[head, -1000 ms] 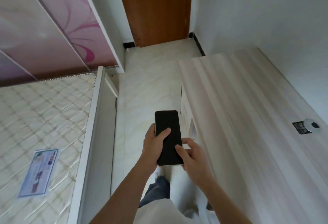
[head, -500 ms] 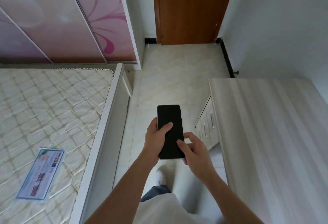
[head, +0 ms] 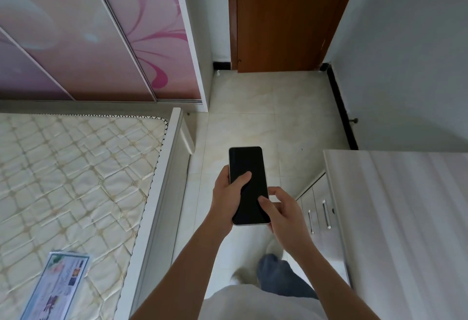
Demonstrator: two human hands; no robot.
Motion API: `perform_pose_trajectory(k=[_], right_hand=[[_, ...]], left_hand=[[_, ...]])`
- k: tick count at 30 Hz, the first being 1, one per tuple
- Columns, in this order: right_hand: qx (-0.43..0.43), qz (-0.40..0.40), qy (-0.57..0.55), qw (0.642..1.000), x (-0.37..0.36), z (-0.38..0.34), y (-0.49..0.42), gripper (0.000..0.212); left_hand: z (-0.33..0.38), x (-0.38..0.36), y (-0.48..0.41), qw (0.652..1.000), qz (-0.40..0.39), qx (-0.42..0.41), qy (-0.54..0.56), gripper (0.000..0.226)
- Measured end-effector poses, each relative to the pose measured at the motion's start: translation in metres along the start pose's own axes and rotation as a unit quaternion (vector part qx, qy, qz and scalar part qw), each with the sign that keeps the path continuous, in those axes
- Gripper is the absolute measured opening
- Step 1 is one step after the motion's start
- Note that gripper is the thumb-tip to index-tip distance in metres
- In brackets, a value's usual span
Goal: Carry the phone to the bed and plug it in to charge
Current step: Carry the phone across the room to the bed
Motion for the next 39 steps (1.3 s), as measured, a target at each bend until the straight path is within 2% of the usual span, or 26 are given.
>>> perform_pose_trajectory(k=[5,9,14,21,29,36,39], right_hand=[[-0.010,0.001,0.016,1.000,0.004,-0.002,-0.067,0.006],[-0.027,-0.019,0.002,0.999,0.014,-0.013,-0.132,0.018],[-0.027,-0.059,0.005,0.998,0.040,-0.035,-0.222,0.013],[-0.005,-0.088,-0.007,0.996,0.058,-0.072,-0.339,0.008],[-0.007,-0.151,0.008,0.988,0.026,-0.084,-0.420,0.007],[-0.003,-0.192,0.043,0.980,-0.033,-0.099,-0.500,0.009],[0.010,-0.202,0.055,0.978,-0.065,-0.120,-0.543,0.003]], left_hand=[[0.023,-0.010,-0.058,1.000,0.013,-0.003,-0.002,0.019],[0.050,-0.027,-0.113,1.000,0.028,-0.007,0.001,0.017],[0.092,-0.055,-0.178,0.998,0.048,-0.004,0.027,0.008],[0.157,-0.081,-0.262,0.995,0.087,-0.026,0.050,0.011],[0.182,-0.054,-0.320,0.984,0.162,-0.033,0.068,0.014],[0.207,-0.004,-0.384,0.969,0.222,-0.034,0.106,0.016],[0.232,0.024,-0.422,0.962,0.243,-0.033,0.123,0.014]])
Point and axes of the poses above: each hand's wrist, its own y-axis away from the middle knuckle, its own x-axis out of the back of the hand, z = x × y, the point moved 7 cm from there along -y, towards the middle knuckle
